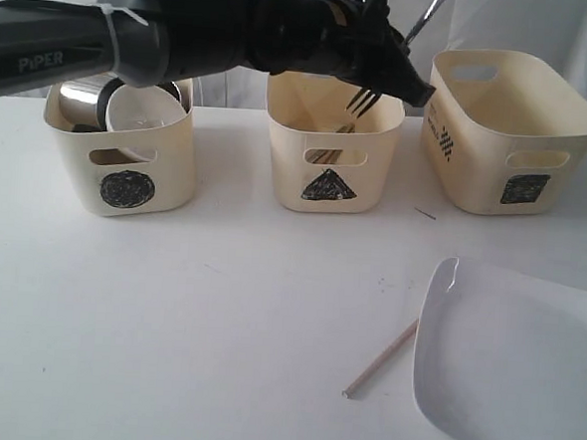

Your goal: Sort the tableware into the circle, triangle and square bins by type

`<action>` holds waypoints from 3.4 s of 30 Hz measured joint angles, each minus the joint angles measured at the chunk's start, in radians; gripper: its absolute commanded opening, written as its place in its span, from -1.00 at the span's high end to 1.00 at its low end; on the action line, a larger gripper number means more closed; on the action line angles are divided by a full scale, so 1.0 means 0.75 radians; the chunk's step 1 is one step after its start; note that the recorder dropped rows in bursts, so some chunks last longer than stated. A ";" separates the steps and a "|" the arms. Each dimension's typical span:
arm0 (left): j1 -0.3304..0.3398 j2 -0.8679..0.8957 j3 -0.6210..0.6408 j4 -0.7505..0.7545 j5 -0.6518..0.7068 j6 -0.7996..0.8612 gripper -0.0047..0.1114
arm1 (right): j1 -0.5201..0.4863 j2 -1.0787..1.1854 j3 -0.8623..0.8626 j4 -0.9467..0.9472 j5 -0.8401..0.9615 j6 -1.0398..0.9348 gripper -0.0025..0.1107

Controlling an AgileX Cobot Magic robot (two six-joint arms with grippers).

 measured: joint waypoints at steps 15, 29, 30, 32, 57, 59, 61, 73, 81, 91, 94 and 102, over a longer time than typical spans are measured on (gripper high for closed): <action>0.024 0.060 0.000 0.000 -0.182 0.052 0.92 | 0.000 0.000 0.000 0.000 0.000 0.000 0.96; 0.072 0.075 0.000 -0.002 -0.193 0.078 0.92 | 0.000 0.000 0.000 0.000 0.000 0.000 0.96; 0.072 0.080 0.000 -0.002 -0.193 0.078 0.92 | 0.000 0.000 0.000 0.000 0.000 0.000 0.96; 0.072 0.098 0.000 -0.002 -0.193 0.078 0.92 | 0.000 0.000 0.000 0.000 0.000 0.000 0.96; 0.095 0.139 0.000 -0.002 -0.116 0.187 0.89 | 0.000 0.000 0.000 0.000 0.000 0.000 0.96; 0.097 0.139 0.000 -0.002 -0.102 0.187 0.77 | 0.000 0.000 0.000 0.000 0.000 0.000 0.96; 0.097 0.139 0.000 -0.002 -0.102 0.175 0.59 | 0.000 0.000 0.000 0.000 0.000 0.000 0.96; 0.097 0.036 0.000 -0.002 0.092 0.002 0.29 | 0.000 0.000 0.000 0.000 0.000 0.000 0.96; 0.035 -0.076 0.000 -0.002 0.334 0.036 0.61 | 0.000 0.000 0.000 0.000 0.000 0.000 0.96; -0.082 -0.166 0.000 -0.035 0.492 0.054 0.61 | 0.000 0.000 0.000 0.000 0.000 0.000 0.96; -0.106 -0.204 0.000 -0.038 0.558 0.071 0.61 | 0.000 0.000 0.000 0.000 0.000 0.000 0.96; -0.133 -0.481 0.010 -0.076 0.789 0.180 0.61 | 0.000 0.000 0.000 0.000 0.000 0.000 0.96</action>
